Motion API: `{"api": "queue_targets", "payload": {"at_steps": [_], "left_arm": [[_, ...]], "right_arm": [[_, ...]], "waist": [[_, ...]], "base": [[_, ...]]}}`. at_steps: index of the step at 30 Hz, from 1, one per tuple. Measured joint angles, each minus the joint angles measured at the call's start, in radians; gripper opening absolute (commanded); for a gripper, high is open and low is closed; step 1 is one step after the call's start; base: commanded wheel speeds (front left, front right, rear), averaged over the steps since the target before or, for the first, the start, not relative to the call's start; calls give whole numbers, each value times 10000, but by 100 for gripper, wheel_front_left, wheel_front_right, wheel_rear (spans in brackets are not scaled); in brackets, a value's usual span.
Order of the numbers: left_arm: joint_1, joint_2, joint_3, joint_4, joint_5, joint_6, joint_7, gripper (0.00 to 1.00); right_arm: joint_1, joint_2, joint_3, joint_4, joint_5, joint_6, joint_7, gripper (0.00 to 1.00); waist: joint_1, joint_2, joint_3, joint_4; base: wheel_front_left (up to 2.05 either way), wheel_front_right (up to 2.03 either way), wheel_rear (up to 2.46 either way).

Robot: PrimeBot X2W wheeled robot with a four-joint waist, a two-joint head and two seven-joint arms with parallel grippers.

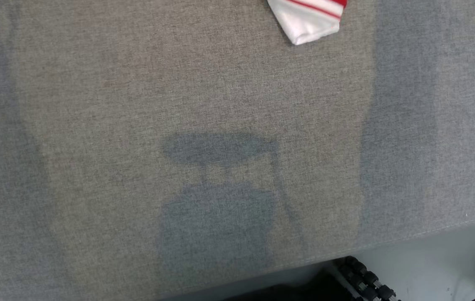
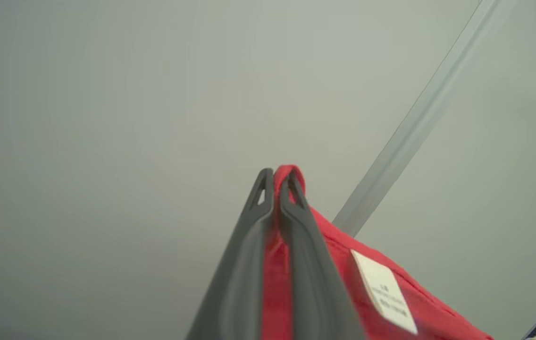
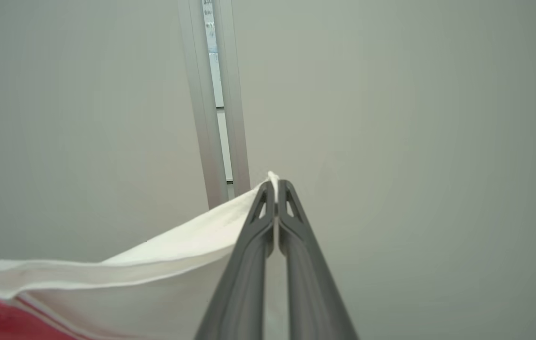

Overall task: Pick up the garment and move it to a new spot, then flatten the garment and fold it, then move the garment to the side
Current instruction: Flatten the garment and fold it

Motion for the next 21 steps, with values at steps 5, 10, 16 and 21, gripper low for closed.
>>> {"api": "queue_targets", "payload": {"at_steps": [5,10,16,21], "left_arm": [[-825,-123,537,301,-366,146,-763,0],[-1422,-205,897,445,-727,-65,-1452,0],[-1095,-242,809,483,-1024,-453,-1776,0],[1046,-303,485,355,-1137,-610,-2180,0]], "right_arm": [[-1221,25,-888,523,-681,0,-1430,0],[-2179,58,-1141,506,-991,4,-2075,0],[-2102,33,-771,236,-894,4,-2144,0],[-535,27,-56,658,-968,4,-2125,0]], "waist": [[-1,0,-5,-146],[-3,0,-269,-155],[-3,0,-47,-96],[-2,0,164,43]], "base": [[0,0,0],[0,0,0],[0,0,0],[0,0,0]]}}
